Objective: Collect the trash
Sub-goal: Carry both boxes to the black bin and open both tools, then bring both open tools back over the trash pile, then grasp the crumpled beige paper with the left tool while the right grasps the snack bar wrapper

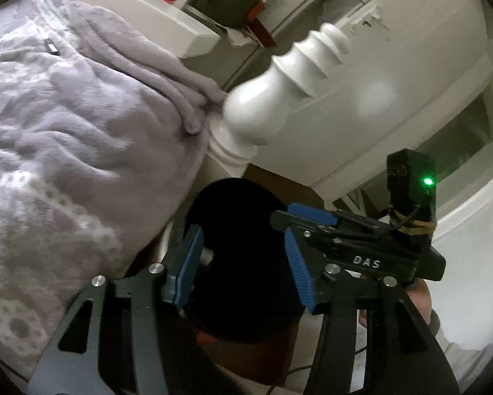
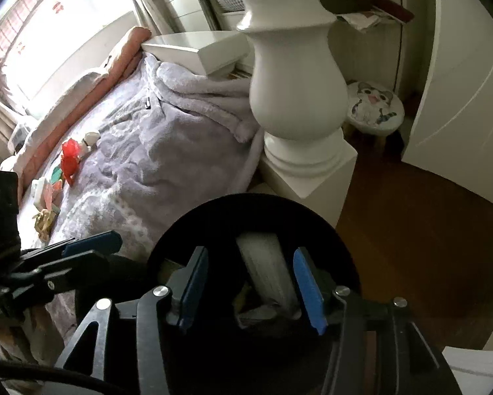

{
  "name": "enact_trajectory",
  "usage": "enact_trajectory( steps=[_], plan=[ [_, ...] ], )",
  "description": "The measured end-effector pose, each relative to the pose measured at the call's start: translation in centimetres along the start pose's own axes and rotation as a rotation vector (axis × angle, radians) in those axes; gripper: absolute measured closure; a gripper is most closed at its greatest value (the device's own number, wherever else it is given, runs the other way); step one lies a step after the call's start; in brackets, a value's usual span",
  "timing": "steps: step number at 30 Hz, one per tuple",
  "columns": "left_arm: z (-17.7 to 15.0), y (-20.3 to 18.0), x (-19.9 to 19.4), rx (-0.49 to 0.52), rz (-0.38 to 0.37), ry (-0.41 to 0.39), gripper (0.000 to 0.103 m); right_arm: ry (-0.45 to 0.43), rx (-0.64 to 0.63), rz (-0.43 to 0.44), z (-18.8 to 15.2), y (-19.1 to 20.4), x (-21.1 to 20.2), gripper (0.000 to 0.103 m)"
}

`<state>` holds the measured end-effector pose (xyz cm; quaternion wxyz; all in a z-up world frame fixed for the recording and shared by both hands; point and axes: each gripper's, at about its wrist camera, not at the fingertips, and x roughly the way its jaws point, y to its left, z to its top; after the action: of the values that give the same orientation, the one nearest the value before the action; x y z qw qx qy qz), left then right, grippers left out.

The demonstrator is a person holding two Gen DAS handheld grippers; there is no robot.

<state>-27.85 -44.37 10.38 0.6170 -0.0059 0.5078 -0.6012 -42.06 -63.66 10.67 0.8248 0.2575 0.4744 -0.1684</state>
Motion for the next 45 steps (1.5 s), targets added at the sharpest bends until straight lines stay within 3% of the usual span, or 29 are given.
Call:
enact_trajectory(
  steps=[3, 12, 20, 29, 40, 45],
  plan=[
    [-0.1, 0.9, -1.5, -0.010, 0.041, -0.034, 0.053, -0.012, -0.011, 0.019, 0.5, 1.0, 0.1, 0.051],
    [-0.3, 5.3, -7.0, -0.050, 0.358, -0.183, 0.053, -0.040, -0.130, 0.050, 2.2, 6.6, 1.1, 0.050],
    [-1.5, 10.1, -12.5, -0.133, 0.630, -0.288, 0.053, -0.077, -0.288, 0.115, 4.6, 15.4, 3.2, 0.050],
    [-4.3, 14.7, -18.8, -0.220, 0.841, -0.363, 0.053, -0.037, -0.382, 0.211, 6.1, 23.4, 6.8, 0.042],
    [-8.4, 19.6, -25.8, -0.341, 0.952, -0.411, 0.053, -0.021, -0.525, 0.241, 6.1, 32.4, 10.9, 0.042],
    [-9.8, 21.3, -27.1, -0.389, 0.902, -0.423, 0.053, 0.036, -0.554, 0.272, 6.1, 35.5, 13.5, 0.042]
  ],
)
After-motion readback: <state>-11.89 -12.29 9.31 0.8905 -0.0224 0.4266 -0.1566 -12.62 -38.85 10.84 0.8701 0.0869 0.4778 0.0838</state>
